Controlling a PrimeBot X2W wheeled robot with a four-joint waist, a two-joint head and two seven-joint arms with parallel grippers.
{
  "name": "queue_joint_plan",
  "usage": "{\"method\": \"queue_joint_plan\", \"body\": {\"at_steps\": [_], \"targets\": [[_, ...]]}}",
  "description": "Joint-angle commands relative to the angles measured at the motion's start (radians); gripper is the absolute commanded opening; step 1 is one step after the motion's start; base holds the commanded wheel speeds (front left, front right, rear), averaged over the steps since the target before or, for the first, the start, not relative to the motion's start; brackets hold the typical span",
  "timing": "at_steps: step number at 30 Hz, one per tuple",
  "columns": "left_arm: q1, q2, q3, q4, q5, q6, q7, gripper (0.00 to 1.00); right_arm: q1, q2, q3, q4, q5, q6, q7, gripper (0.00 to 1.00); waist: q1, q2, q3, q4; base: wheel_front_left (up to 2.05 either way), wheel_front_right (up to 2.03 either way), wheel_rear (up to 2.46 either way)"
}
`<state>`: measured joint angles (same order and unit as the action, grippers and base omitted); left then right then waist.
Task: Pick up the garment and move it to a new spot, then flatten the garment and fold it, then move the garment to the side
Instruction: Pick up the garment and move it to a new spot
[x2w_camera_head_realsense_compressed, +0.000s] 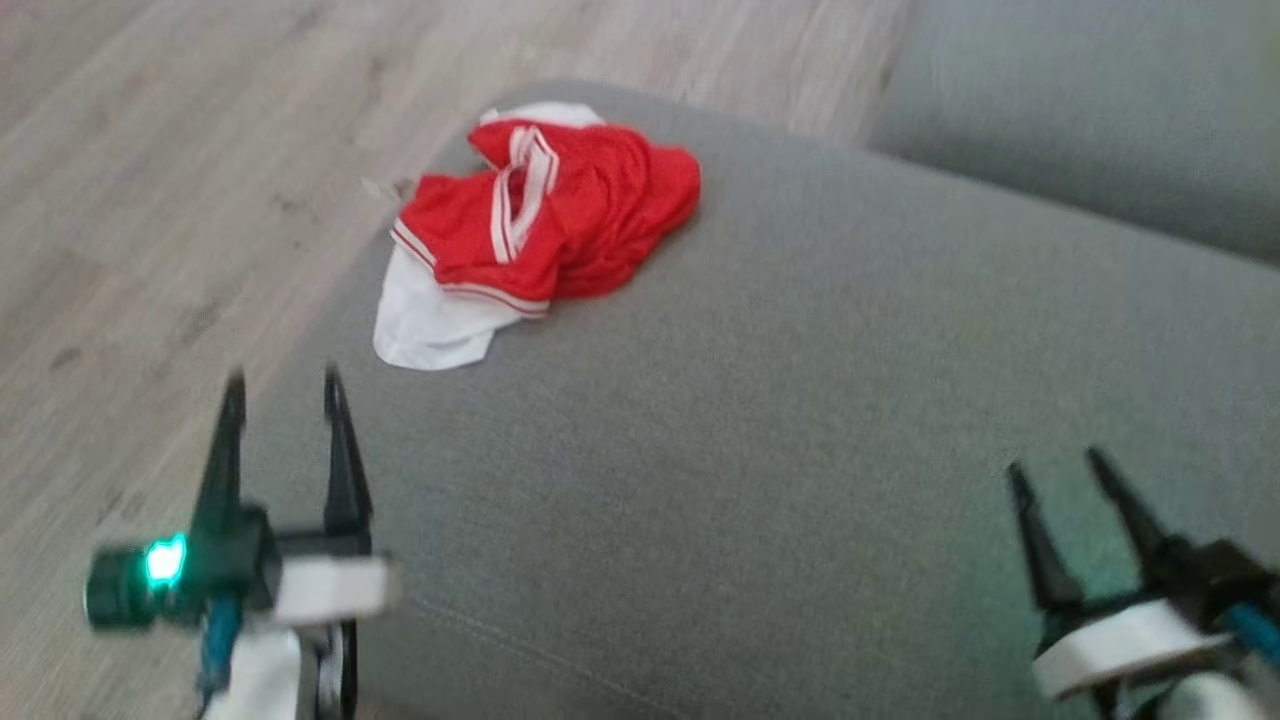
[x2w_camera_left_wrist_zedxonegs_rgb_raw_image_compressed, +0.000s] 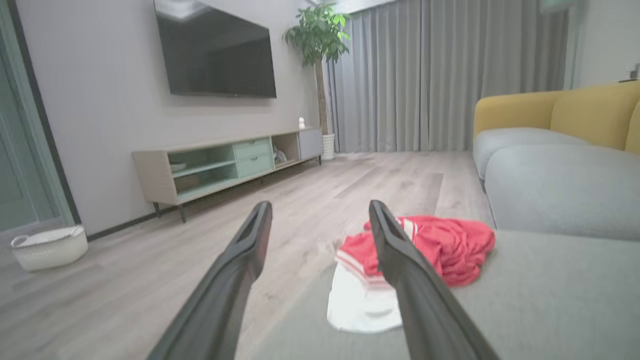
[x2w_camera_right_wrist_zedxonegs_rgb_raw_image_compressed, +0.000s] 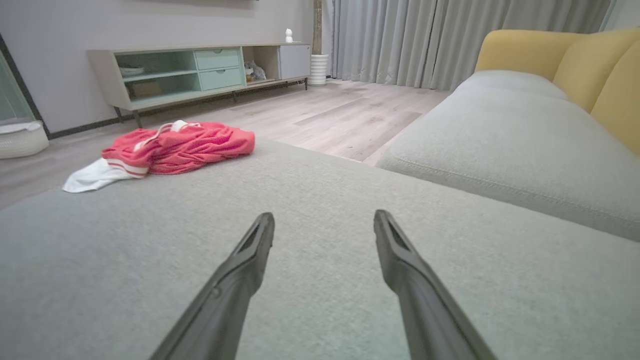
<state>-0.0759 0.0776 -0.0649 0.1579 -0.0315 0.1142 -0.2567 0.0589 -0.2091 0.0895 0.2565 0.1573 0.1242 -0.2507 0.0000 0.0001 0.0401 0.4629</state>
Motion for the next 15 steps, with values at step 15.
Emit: {"method": "queue_joint_plan", "body": {"at_steps": [15], "targets": [[-0.673, 0.038, 0.073, 0.483, -0.049, -0.005, 0.079, 1.0, -0.187, -0.298, -0.018, -0.157, 0.033, 0.007, -0.011, 1.0, 0.0, -0.0001, 0.474, -0.211, 0.0, 0.0, 0.0]]}}
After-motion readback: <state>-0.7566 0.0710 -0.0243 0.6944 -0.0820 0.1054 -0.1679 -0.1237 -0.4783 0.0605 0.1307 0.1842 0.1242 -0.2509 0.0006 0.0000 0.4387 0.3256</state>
